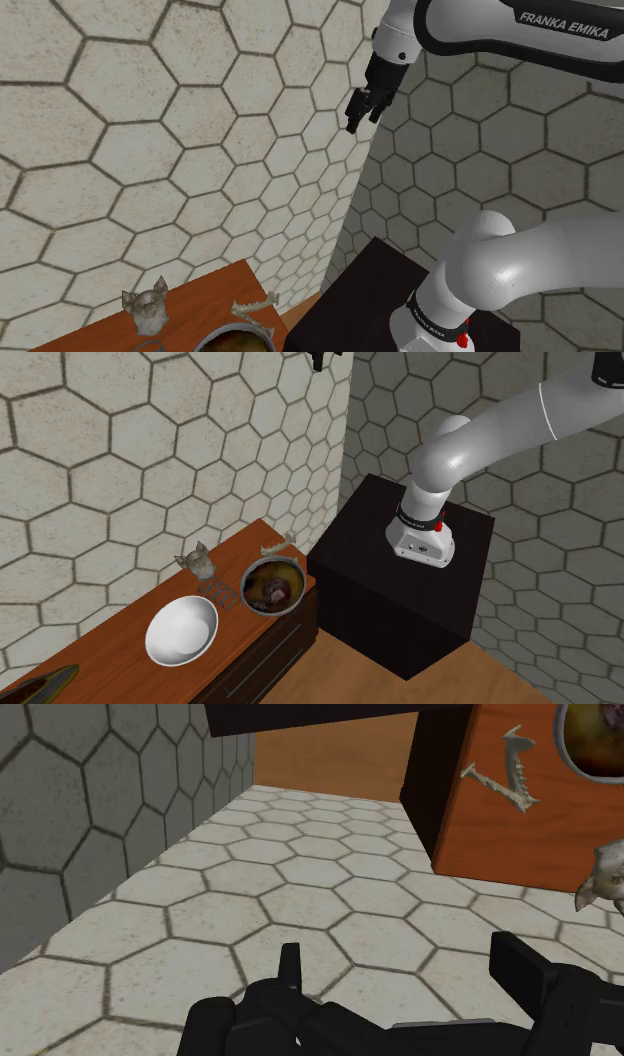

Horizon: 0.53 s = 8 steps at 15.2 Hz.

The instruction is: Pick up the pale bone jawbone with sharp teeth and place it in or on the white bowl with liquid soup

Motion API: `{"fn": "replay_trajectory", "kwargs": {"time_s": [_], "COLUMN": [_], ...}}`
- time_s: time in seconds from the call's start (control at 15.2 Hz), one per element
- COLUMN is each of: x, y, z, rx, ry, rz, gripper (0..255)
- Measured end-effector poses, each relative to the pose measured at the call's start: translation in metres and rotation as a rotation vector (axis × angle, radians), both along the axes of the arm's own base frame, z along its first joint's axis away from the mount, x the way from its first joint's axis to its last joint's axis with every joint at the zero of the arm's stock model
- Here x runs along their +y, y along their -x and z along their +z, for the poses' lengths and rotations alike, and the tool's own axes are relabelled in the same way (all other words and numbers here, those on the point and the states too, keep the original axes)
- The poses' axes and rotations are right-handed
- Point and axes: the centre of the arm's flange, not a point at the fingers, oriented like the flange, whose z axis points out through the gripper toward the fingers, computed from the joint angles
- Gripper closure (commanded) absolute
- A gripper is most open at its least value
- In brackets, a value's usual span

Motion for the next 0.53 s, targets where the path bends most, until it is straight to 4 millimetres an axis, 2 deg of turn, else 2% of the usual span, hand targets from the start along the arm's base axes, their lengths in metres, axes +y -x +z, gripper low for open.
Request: {"fn": "replay_trajectory", "kwargs": {"time_s": [0.07, 0.2, 0.53], "x": [0.000, 0.002, 0.018], "y": [0.000, -0.004, -0.021], "z": [0.000, -0.014, -0.069], "rx": [0.000, 0.003, 0.014], "ry": [0.000, -0.007, -0.034], "rz": [0.000, 0.017, 0.082], "gripper": [0, 0, 0]}}
